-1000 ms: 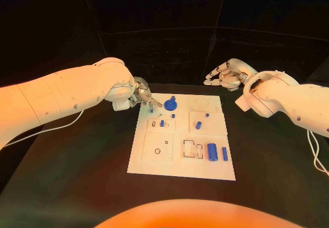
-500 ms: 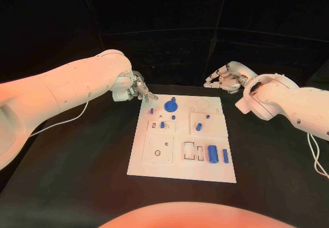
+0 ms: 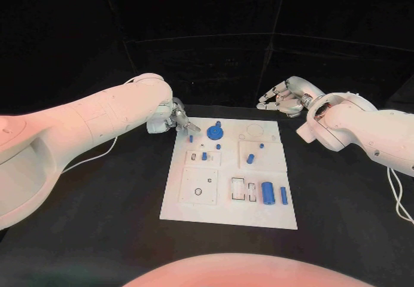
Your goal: Assemble the parts on the task board
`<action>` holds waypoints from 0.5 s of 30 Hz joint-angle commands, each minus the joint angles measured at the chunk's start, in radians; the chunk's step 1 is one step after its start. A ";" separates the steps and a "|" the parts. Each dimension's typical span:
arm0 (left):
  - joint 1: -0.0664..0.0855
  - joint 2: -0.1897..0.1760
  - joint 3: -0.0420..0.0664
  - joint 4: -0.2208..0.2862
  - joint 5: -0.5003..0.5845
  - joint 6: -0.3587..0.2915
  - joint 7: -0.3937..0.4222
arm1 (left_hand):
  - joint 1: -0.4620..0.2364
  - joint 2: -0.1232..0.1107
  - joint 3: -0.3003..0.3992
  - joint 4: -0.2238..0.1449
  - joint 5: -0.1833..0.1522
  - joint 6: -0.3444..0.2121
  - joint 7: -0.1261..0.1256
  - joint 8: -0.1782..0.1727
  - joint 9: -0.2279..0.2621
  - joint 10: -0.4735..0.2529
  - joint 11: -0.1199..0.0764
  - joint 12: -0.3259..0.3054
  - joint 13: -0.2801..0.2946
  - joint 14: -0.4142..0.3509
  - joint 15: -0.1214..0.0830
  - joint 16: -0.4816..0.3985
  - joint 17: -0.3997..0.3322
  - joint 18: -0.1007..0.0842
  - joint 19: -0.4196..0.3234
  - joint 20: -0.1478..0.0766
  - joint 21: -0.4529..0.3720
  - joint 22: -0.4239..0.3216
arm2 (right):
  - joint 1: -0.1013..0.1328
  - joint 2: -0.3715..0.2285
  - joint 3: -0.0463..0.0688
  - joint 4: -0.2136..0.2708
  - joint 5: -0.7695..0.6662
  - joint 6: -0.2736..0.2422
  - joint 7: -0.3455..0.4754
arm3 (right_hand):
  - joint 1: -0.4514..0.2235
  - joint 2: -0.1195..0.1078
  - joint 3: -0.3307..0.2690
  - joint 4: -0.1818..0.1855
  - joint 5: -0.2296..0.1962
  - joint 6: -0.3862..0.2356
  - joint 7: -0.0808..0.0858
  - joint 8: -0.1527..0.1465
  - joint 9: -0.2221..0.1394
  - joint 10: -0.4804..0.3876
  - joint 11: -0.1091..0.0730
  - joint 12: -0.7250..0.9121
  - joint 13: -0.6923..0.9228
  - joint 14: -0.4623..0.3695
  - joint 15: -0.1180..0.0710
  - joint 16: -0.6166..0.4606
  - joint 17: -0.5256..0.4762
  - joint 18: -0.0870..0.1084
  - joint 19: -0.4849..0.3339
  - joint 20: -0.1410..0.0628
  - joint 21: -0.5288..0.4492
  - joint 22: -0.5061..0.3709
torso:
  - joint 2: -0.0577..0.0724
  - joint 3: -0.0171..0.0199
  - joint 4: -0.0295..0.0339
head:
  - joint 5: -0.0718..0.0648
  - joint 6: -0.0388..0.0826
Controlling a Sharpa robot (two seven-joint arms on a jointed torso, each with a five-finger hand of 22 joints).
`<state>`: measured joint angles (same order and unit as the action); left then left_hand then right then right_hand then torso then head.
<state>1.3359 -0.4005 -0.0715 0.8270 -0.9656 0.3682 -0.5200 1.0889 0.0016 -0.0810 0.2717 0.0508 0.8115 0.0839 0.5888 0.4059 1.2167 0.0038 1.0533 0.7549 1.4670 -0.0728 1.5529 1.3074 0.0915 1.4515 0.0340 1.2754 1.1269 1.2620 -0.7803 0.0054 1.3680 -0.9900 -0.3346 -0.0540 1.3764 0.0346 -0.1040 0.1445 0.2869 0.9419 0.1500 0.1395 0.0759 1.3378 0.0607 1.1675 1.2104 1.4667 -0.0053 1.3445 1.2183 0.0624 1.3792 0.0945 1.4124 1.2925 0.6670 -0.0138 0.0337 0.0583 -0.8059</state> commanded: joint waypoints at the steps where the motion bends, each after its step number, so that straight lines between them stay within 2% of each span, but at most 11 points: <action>1: -0.002 0.008 0.001 -0.011 -0.051 0.037 0.020 | 0.009 0.005 -0.005 0.000 -0.004 0.009 -0.001 -0.007 -0.002 0.007 0.000 0.004 0.001 0.099 0.006 0.006 0.243 -0.007 0.005 0.001 0.008 0.006 | 0.002 -0.001 0.001 0.002 0.001 -0.003 0.014 | 0.004 0.007 0.001 0.004 0.008 -0.006 0.000 0.004 -0.001 -0.004 0.001 -0.003 -0.001 0.033 -0.009 -0.004 0.000 0.005 -0.006 0.003 -0.005 -0.001 | 0.000 0.0006 0.0011 | 0.000 0.000; 10: -0.011 0.017 0.001 -0.014 -0.081 0.078 0.027 | 0.029 0.019 -0.012 -0.004 -0.004 0.015 -0.002 -0.008 -0.008 0.006 -0.001 0.006 0.000 0.099 0.006 0.007 0.244 -0.008 0.006 0.001 0.011 0.010 | 0.002 0.000 0.001 0.002 0.001 -0.005 0.015 | 0.005 0.008 0.001 0.004 0.014 -0.007 0.000 0.005 -0.001 -0.005 0.001 -0.003 -0.001 0.033 -0.009 -0.005 -0.001 0.006 -0.008 0.003 -0.007 -0.003 | -0.001 0.0012 0.0004 | 0.004 -0.002; 15: -0.013 0.017 0.001 -0.011 -0.083 0.083 0.032 | 0.041 0.024 -0.014 -0.009 -0.004 0.017 -0.002 -0.008 -0.010 0.007 -0.001 0.008 0.002 0.099 0.005 0.008 0.245 -0.008 0.007 0.001 0.014 0.014 | 0.002 0.000 0.001 0.002 0.001 -0.010 0.018 | 0.006 0.008 0.001 0.004 0.017 -0.007 0.000 0.005 -0.001 -0.004 0.001 -0.001 0.000 0.034 -0.009 -0.004 0.001 0.006 -0.007 0.003 -0.006 -0.003 | -0.001 0.0015 -0.0001 | 0.004 0.002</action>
<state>1.3219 -0.3842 -0.0713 0.8146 -1.0277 0.4205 -0.5058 1.1209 0.0239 -0.0922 0.2661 0.0504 0.8223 0.0804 0.5849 0.3970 1.2167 0.0037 1.0575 0.7551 1.4669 -0.0729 1.5565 1.3074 0.0917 1.4515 0.0340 1.2837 1.1396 1.2619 -0.7806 0.0055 1.3681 -0.9900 -0.3355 -0.0485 1.3768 0.0350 -0.1040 0.1445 0.2979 0.9404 0.1515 0.1394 0.0760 1.3379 0.0607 1.1675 1.2104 1.4667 -0.0053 1.3445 1.2184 0.0623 1.3756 0.0981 1.4124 1.2901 0.6665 -0.0126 0.0339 0.0617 -0.8060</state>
